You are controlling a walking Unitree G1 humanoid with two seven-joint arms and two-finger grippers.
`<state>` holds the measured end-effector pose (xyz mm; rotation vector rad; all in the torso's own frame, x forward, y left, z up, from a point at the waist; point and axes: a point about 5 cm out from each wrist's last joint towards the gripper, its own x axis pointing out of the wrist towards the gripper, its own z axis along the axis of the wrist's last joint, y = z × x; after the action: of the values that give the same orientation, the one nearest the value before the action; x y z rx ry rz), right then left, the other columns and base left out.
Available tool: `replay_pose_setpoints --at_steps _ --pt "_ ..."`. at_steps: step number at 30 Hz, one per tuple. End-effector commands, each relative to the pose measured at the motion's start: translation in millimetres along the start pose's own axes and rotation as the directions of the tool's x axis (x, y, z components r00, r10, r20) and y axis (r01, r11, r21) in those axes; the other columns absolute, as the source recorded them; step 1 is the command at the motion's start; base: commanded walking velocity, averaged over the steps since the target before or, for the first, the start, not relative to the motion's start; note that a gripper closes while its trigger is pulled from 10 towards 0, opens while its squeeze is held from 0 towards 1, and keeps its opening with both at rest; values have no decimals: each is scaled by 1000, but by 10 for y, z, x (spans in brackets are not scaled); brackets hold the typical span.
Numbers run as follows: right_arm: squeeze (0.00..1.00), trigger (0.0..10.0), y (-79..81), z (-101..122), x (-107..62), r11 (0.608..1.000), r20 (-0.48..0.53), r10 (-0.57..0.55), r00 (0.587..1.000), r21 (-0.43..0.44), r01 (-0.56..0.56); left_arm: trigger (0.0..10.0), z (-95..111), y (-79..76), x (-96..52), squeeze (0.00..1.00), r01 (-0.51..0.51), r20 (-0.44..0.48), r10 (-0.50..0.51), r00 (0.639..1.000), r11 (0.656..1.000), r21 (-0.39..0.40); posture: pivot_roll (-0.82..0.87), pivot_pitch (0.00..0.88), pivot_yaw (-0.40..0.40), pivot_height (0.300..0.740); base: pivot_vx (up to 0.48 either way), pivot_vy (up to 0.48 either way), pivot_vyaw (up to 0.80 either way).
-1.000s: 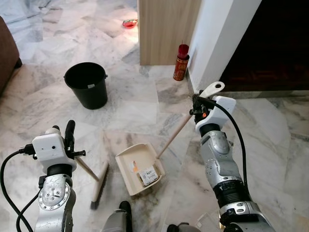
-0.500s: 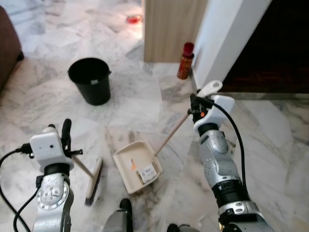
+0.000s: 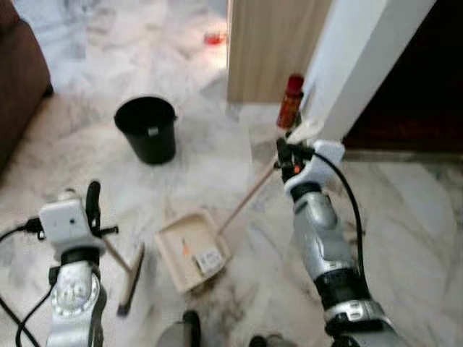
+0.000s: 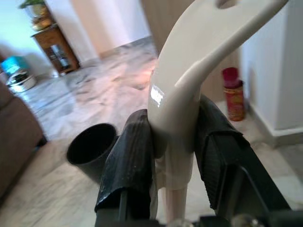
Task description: Sweep floor
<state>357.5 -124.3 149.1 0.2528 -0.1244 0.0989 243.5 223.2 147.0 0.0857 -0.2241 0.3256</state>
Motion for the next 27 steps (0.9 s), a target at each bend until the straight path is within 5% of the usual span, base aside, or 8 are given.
replay_pose_setpoints --at_steps 1,6,15,27 --pt "0 10000 77 128 28 1000 57 28 998 6 -28 10000 85 25 -1 0 -2 42 2 999 1000 8 69 220 -53 740 0 0 0" --pt "0 10000 72 124 36 1000 48 24 999 2 -25 10000 81 18 11 0 -1 38 1 999 1000 -13 66 228 -54 740 0 76 0" --pt "0 10000 53 109 42 1000 27 16 1000 11 -16 10000 76 17 20 0 -3 33 4 999 1000 -19 63 247 -57 740 0 475 -446" --pt "0 10000 75 115 47 1000 32 20 999 11 -20 10000 74 38 21 0 -17 33 18 999 1000 -15 66 252 -58 740 0 480 0"
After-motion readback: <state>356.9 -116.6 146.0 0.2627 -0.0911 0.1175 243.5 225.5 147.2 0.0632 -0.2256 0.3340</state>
